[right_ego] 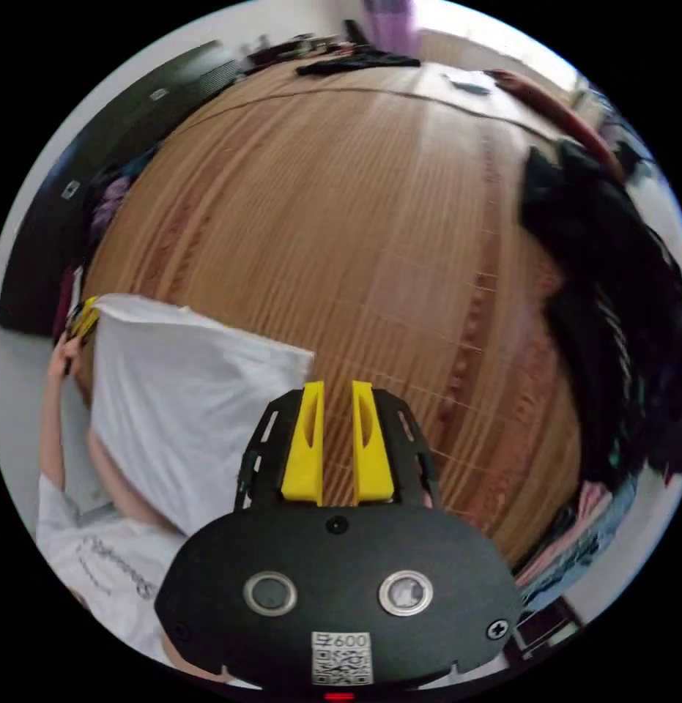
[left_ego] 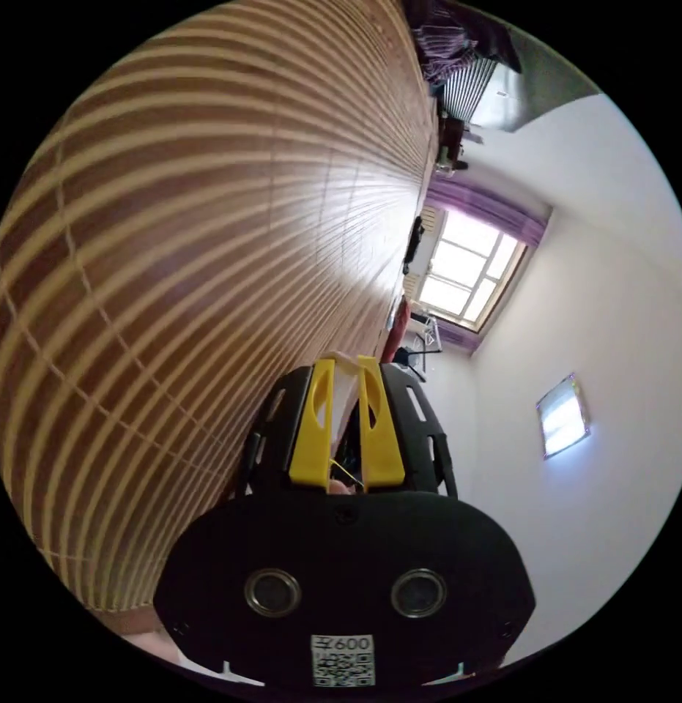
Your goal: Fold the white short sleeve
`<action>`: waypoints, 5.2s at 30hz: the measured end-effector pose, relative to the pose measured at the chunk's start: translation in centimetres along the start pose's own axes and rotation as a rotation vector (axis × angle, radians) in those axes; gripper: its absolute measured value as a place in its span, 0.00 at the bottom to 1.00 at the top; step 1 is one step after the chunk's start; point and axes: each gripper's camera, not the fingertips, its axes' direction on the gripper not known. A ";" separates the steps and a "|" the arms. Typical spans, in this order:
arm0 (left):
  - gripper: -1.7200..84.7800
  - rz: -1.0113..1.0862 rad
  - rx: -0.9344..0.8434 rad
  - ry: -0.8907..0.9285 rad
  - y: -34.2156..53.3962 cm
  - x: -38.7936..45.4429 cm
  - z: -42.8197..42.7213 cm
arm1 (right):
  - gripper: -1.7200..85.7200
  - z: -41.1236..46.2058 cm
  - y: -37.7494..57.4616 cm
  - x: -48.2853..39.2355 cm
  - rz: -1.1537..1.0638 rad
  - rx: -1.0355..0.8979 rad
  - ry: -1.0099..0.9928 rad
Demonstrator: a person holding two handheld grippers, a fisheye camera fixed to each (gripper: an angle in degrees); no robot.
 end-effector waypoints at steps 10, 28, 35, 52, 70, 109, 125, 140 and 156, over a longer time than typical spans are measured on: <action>0.10 0.072 -0.086 0.035 -6.5 -0.2 -1.9 | 0.01 -3.8 1.6 -2.6 -0.141 0.277 -0.195; 0.02 0.570 -0.200 -0.358 -3.8 -9.3 1.8 | 0.01 4.8 4.9 6.7 0.011 0.229 -0.334; 0.02 0.879 0.002 -0.515 3.9 -8.5 -3.0 | 0.01 3.2 11.4 4.4 -0.015 0.444 0.018; 0.03 1.214 -0.303 -0.906 20.3 -19.4 6.8 | 0.01 12.6 19.2 -1.2 -0.078 0.392 0.044; 0.02 1.790 0.436 -0.588 62.2 -41.6 -34.1 | 0.01 17.4 70.8 -14.6 -0.055 1.165 0.050; 0.12 2.385 -0.143 -1.666 45.1 -75.2 -76.0 | 0.12 37.4 92.0 6.0 -0.241 0.827 0.169; 0.05 2.367 -0.160 -1.800 39.9 -80.7 -82.1 | 0.13 53.2 95.8 -13.1 -1.018 0.806 0.234; 0.12 2.494 -0.265 -1.694 37.5 -83.7 -86.3 | 0.01 61.5 92.7 -17.1 -1.055 0.727 0.250; 0.07 2.697 -0.305 -1.696 39.2 -87.1 -74.9 | 0.01 62.6 90.3 -17.5 -1.066 0.771 0.374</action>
